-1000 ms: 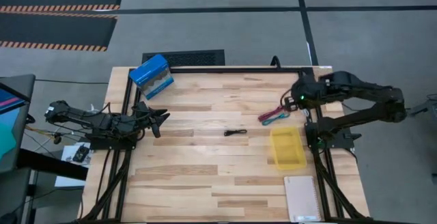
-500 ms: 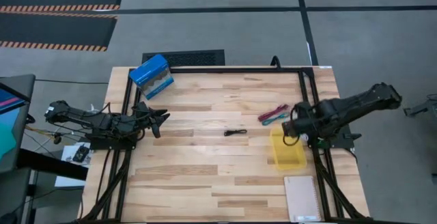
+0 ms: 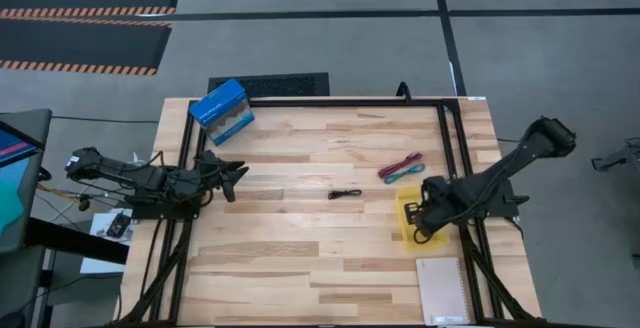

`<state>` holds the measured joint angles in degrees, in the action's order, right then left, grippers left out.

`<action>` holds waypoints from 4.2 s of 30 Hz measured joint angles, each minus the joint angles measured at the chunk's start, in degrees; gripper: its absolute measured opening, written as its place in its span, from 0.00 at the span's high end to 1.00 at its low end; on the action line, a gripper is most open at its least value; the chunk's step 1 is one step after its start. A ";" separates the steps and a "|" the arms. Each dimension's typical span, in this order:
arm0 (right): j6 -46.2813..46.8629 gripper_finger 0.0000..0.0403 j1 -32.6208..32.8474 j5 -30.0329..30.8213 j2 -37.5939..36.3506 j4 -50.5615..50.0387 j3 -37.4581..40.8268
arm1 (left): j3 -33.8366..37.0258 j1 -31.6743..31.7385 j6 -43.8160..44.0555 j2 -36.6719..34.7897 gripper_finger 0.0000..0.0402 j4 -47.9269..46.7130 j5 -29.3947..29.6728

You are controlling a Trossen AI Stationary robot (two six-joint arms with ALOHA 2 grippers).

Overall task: Pick and place USB-C Cables
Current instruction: Put the white charger cable into the yellow bin, then put the black charger cable into the yellow bin

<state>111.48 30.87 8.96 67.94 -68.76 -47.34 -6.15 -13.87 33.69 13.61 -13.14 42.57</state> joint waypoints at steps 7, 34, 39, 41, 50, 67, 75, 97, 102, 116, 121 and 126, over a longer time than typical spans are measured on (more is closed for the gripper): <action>-0.24 0.91 -1.26 -1.36 6.26 2.64 -0.02 | 0.02 0.00 0.00 0.00 0.72 -0.05 0.26; -8.67 0.89 -8.47 -2.40 18.20 8.25 0.06 | 0.04 0.00 -0.02 0.00 0.72 -1.66 0.77; -9.55 0.89 -9.62 -3.40 18.52 14.54 3.84 | 0.04 -0.01 -0.02 0.00 0.72 -2.08 1.32; -9.55 0.89 -9.86 -4.36 18.54 17.06 5.65 | 0.07 -0.01 -0.02 0.01 0.72 -2.23 1.34; -9.53 0.89 -10.14 -4.53 18.34 21.04 7.57 | 0.07 0.00 -0.02 0.00 0.72 -2.49 2.29; -9.83 0.81 -10.14 -4.52 18.43 21.34 7.72 | 0.07 0.00 -0.02 0.00 0.72 -2.47 2.73; -9.93 0.72 -10.14 -4.55 18.46 20.90 7.77 | 0.07 0.00 -0.02 0.00 0.72 -2.45 2.84; -9.98 0.53 -10.14 -1.59 13.76 11.82 2.57 | 0.07 -0.02 -0.02 0.00 0.72 -2.45 3.15; -10.17 0.54 -10.14 -1.33 8.28 9.88 2.59 | 0.09 0.00 -0.02 0.00 0.72 -2.45 3.15; -30.05 0.54 -21.41 4.87 -12.25 18.81 2.56 | 0.09 -0.01 -0.02 0.02 0.72 -2.45 4.97; -48.84 0.54 -28.76 5.08 -14.00 34.56 2.56 | 0.09 -0.02 -0.02 0.02 0.72 -2.45 6.26; -67.64 0.54 -33.14 1.39 -10.47 51.72 2.50 | 0.09 -0.02 -0.02 0.02 0.72 -2.45 6.41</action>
<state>43.84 -2.27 10.34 57.47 -17.04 -44.84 -6.07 -13.89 33.67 13.63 -15.59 48.97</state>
